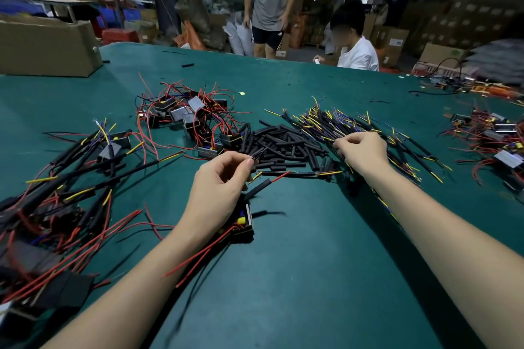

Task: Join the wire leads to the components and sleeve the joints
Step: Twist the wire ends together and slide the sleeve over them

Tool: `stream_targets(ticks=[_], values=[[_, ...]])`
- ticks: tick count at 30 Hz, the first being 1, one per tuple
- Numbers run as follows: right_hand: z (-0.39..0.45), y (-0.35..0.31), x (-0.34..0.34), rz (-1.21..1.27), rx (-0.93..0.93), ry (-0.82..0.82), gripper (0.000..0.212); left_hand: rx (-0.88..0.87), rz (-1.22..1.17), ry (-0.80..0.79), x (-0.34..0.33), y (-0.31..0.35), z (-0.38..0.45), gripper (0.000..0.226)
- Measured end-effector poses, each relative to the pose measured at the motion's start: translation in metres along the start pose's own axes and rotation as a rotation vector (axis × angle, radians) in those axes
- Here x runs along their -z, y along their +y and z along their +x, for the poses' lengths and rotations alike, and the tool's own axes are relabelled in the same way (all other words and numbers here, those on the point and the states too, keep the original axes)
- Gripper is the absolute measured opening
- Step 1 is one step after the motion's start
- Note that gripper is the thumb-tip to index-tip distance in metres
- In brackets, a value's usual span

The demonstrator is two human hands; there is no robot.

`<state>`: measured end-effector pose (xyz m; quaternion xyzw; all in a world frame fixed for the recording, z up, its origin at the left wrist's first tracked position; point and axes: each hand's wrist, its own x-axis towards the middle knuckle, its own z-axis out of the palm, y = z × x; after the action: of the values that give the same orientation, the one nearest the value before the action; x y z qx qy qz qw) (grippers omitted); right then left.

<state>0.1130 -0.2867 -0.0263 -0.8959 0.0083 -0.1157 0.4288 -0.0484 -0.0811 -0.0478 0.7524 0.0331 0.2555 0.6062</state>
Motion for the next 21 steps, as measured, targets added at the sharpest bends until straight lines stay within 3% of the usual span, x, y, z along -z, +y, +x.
stream_targets(ticks=[5, 11, 16, 21], values=[[-0.006, 0.005, 0.023, -0.01, 0.019, 0.046, 0.017, 0.003, -0.006, 0.006, 0.0, -0.001, 0.0, 0.014], [-0.024, 0.013, 0.043, -0.068, 0.012, -0.019, 0.017, -0.003, -0.008, 0.01, 0.001, 0.0, -0.001, 0.015], [-0.023, 0.005, 0.032, -0.126, 0.04, -0.08, 0.041, -0.001, -0.01, 0.03, 0.002, 0.002, -0.002, 0.015], [-0.005, -0.007, 0.008, -0.14, -0.043, -0.14, 0.037, 0.008, 0.002, 0.033, 0.002, 0.003, -0.002, 0.014]])
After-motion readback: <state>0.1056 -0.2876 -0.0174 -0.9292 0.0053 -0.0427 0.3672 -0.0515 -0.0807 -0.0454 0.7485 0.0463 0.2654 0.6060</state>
